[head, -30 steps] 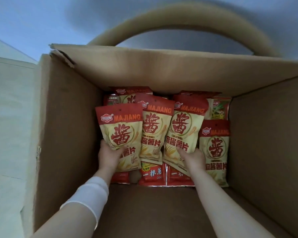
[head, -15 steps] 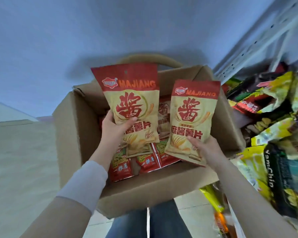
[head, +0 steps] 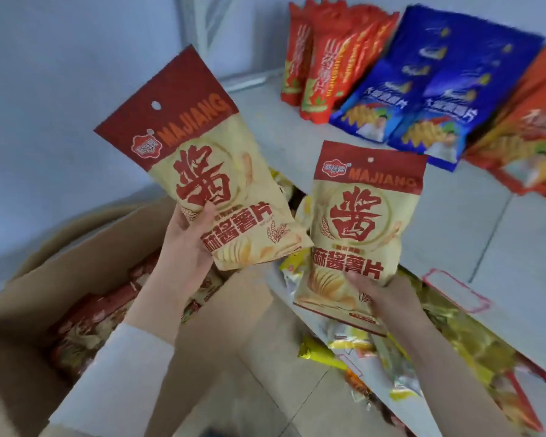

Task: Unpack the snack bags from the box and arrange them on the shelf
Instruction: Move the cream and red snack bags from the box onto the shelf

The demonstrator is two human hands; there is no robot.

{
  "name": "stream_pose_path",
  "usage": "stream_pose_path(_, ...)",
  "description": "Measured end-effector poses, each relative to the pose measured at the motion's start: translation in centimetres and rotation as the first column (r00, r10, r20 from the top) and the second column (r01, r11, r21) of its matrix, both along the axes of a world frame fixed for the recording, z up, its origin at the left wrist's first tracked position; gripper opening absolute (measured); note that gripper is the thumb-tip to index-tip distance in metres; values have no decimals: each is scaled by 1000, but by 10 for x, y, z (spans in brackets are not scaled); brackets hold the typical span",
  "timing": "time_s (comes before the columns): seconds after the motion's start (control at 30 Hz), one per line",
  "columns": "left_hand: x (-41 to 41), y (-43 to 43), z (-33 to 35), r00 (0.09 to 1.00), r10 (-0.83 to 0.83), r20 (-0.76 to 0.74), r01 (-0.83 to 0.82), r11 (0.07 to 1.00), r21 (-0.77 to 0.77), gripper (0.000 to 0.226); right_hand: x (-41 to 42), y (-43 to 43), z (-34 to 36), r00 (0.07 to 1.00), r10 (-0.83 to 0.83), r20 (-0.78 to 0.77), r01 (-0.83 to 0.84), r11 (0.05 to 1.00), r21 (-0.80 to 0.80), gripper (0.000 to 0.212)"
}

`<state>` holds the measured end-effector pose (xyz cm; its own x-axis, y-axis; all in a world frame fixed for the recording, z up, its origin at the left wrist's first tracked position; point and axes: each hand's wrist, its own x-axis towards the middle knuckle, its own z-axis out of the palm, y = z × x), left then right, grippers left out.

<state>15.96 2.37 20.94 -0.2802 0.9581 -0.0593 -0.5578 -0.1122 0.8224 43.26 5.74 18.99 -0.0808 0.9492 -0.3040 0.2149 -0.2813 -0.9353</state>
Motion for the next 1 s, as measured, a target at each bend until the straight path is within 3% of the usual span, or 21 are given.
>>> stream_pose_path(0.1, 90, 18, 28, 985, -163, -59, 168, 982, 89, 85, 95, -16, 25, 995, -99, -9, 100, 991, 86, 10)
stream_pose_path(0.27, 257, 44, 64, 929, -307, -206, 334, 936, 113, 42, 249, -47, 50, 951, -310, -9, 307, 937, 167, 16)
stream_pose_path(0.43, 400, 69, 80, 844, -426, -327, 468, 882, 58, 35, 362, -74, 58, 861, -508, -36, 507, 848, 155, 18)
stream_pose_path(0.67, 543, 116, 73, 764, -401, -506, 517, 849, 107, 41, 479, -81, 45, 712, -700, -52, 700, 702, 134, 19)
stream_pose_path(0.9, 630, 208, 63, 696, -255, -671, 467, 871, 154, 40, 559, 4, 45, 693, -713, -107, 720, 680, 138, 22)
stream_pose_path(1.0, 654, 254, 44, 659, -267, -703, 452, 888, 86, 48, 581, 57, 44, 721, -686, -97, 692, 709, 133, 23)
